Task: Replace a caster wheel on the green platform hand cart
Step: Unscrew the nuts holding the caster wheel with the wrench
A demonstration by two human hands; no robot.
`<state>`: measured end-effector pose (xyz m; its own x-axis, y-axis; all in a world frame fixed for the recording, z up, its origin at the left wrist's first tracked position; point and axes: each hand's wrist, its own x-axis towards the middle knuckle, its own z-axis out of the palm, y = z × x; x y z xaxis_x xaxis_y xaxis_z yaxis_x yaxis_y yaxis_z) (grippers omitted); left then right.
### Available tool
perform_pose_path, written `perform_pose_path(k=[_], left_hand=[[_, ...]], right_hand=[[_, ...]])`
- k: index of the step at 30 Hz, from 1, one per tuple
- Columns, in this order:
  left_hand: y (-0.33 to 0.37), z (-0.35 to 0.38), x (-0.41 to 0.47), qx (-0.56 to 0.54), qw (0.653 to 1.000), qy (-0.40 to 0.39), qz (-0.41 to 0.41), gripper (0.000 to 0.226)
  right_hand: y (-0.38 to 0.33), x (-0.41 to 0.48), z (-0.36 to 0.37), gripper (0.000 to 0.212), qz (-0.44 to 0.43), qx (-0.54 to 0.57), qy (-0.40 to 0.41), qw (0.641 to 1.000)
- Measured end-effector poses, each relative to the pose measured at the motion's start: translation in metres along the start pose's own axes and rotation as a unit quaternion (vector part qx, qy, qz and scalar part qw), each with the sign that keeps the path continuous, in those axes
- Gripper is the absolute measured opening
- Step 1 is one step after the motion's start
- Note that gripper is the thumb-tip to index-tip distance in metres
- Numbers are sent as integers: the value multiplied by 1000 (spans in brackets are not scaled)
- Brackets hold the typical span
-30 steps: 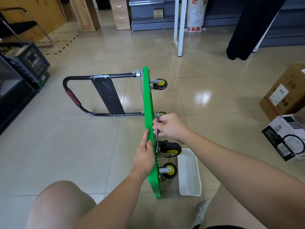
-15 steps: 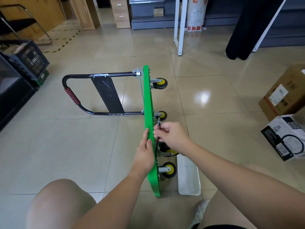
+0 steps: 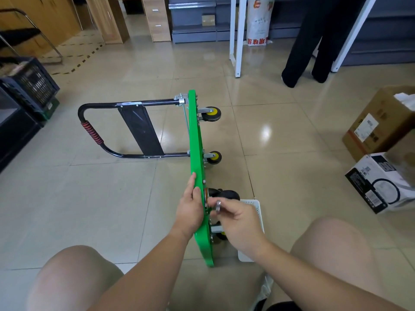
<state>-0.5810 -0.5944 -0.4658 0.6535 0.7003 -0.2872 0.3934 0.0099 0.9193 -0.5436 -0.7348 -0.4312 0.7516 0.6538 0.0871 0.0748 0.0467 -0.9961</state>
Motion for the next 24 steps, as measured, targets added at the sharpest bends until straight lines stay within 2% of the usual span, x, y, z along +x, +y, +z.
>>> perform_pose_path(k=[3,9,18,24], left_hand=[[1,-1,-2,19,1000,1,9,47],[5,1,-6,19,1000,-3,4,48],[6,0,-5,32,999,3,-1,49],[6,-1,-5,30,1000,5,0,49]], right_hand=[[-20,27,-8,33,12,5,41,999],[-33,86,-13,18,77,-9,-9,997],[-24,140,-5,7,155,-87,-110,978],[-22,158,-6,19,220,-79,-114,966]])
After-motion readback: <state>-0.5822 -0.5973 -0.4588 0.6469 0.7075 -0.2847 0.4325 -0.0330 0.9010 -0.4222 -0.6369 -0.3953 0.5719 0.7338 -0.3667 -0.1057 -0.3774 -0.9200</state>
